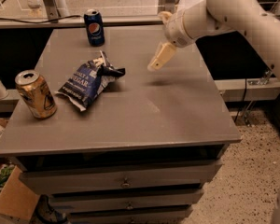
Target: Move blue chip bag near orange can
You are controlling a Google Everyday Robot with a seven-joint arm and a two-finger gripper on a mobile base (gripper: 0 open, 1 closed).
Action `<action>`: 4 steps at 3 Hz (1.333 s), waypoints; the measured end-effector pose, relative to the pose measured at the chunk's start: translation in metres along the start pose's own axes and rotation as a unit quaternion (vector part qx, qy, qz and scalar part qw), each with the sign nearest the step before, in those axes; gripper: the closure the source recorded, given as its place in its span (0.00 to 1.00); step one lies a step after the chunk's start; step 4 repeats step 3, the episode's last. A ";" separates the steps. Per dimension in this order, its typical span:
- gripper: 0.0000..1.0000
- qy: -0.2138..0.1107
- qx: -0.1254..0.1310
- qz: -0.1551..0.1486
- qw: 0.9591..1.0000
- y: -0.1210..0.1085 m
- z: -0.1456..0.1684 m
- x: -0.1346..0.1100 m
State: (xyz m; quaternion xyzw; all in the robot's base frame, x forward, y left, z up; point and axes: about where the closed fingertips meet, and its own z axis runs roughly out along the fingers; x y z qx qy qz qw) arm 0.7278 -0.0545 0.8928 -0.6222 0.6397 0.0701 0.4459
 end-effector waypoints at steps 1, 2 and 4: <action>0.00 0.010 0.039 0.012 0.999 -0.030 -0.032 0.016; 0.00 0.012 0.084 0.019 0.996 -0.049 -0.072 0.025; 0.00 0.012 0.084 0.019 0.996 -0.049 -0.072 0.025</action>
Offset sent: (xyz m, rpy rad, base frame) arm 0.0049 -0.1282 0.0930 0.0486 -0.1801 -0.2434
